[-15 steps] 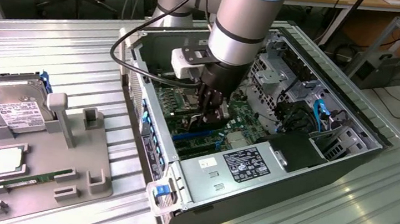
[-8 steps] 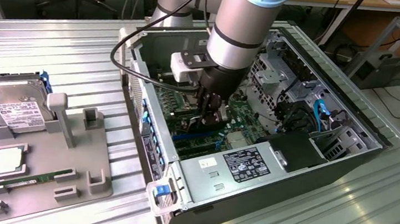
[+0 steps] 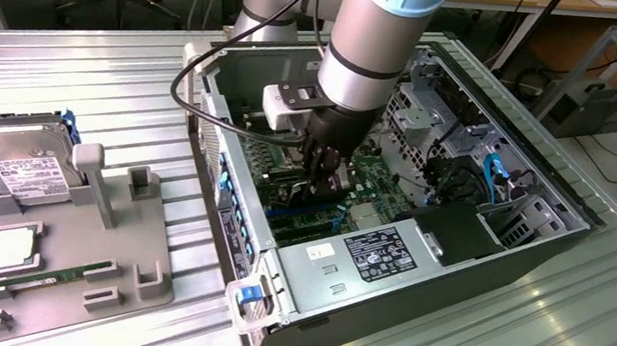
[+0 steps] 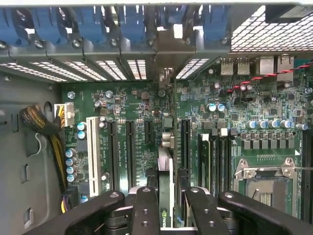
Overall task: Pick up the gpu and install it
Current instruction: 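Insert the gpu into the slot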
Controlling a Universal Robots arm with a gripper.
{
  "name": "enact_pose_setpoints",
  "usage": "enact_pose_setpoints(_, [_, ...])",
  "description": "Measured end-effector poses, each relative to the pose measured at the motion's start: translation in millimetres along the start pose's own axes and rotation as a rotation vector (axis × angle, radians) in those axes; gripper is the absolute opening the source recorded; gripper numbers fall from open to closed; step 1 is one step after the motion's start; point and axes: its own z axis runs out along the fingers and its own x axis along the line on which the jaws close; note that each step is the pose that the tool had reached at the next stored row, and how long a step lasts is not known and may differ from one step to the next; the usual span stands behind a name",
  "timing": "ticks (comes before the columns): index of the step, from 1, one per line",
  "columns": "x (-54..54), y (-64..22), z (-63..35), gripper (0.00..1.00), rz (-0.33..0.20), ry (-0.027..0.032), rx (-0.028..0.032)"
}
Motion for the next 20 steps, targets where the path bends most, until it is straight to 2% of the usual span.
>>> enact_pose_setpoints(11, [0.0,-0.1,3.8,0.27,0.0,-0.0007,0.0004])
enact_pose_setpoints(12, [0.0,-0.1,3.4,0.34,0.0,0.0,0.0001])
enact_pose_setpoints(13, [0.0,-0.1,2.8,0.34,0.0,0.0002,-0.0001])
enact_pose_setpoints(16, [-0.1,0.1,-2.5,0.34,0.0,0.0,0.0])
enact_pose_setpoints(20, [-0.8,0.6,-15.8,0.33,-0.002,0.0001,0.0])
